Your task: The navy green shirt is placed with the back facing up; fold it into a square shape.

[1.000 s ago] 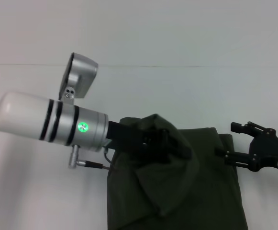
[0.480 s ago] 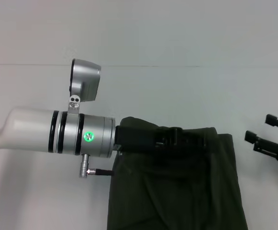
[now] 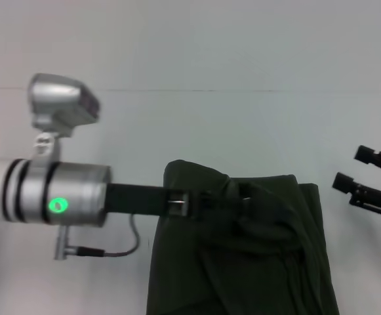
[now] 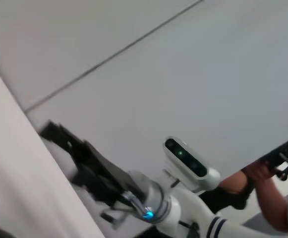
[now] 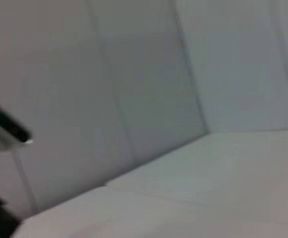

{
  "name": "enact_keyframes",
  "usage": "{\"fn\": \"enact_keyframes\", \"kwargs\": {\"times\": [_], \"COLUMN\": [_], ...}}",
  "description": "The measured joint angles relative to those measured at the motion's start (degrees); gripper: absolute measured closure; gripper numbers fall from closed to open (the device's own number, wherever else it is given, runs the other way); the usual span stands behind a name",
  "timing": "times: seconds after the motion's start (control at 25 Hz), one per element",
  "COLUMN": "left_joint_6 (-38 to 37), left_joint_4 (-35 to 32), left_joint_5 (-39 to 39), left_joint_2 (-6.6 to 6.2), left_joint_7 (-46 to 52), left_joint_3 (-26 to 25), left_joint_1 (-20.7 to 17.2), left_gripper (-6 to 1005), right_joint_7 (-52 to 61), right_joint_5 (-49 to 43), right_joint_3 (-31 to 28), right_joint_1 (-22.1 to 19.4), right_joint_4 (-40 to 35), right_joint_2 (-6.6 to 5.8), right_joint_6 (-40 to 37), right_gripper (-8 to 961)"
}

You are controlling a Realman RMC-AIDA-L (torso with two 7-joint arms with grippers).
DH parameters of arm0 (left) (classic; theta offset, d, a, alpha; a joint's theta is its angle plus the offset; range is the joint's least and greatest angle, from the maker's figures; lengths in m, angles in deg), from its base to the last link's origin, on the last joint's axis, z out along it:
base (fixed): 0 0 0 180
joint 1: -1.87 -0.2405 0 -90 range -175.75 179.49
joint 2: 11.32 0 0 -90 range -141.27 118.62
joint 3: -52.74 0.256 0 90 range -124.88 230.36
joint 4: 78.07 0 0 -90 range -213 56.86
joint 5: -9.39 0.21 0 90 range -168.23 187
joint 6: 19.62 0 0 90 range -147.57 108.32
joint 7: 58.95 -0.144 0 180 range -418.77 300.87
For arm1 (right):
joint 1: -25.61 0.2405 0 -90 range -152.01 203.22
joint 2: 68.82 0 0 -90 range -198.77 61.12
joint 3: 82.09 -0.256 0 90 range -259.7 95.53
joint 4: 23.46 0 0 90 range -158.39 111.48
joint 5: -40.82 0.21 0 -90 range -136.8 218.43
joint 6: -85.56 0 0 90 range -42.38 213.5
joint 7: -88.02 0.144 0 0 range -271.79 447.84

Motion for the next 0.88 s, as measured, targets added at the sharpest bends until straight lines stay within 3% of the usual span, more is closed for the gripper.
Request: {"fn": "enact_keyframes", "kwargs": {"times": [0.08,0.16,0.32,0.52,0.88], "left_joint_6": [-0.94,-1.23,0.6,4.28,12.94], "left_joint_4": [-1.99,-4.07,-7.88,-9.38,-9.3], "left_joint_5": [-0.02,0.31,4.19,8.02,12.51], "left_joint_2": [-0.77,-1.58,-2.56,-2.5,-2.21], "left_joint_7": [-5.19,-10.2,-14.62,-17.06,-17.77], "left_joint_3": [-1.51,-4.17,-9.7,-15.2,-15.77], "left_joint_1": [-2.92,-6.04,-10.24,-12.82,-13.9], "left_gripper": [102,103,105,108,111], "right_joint_7": [-0.9,-1.79,-4.36,-4.27,-2.51], "right_joint_5": [-0.23,-0.24,-0.13,-0.07,-0.29], "right_joint_3": [2.6,4.08,12.4,20.0,27.79], "right_joint_1": [0.43,0.67,2.16,3.61,3.91], "right_joint_4": [-1.69,-2.05,-1.51,0.7,7.1], "right_joint_2": [0.5,0.69,0.92,1.01,0.84], "right_joint_6": [-4.5,-5.83,-9.23,-10.56,-2.81], "right_gripper": [25,25,25,25,25]}}
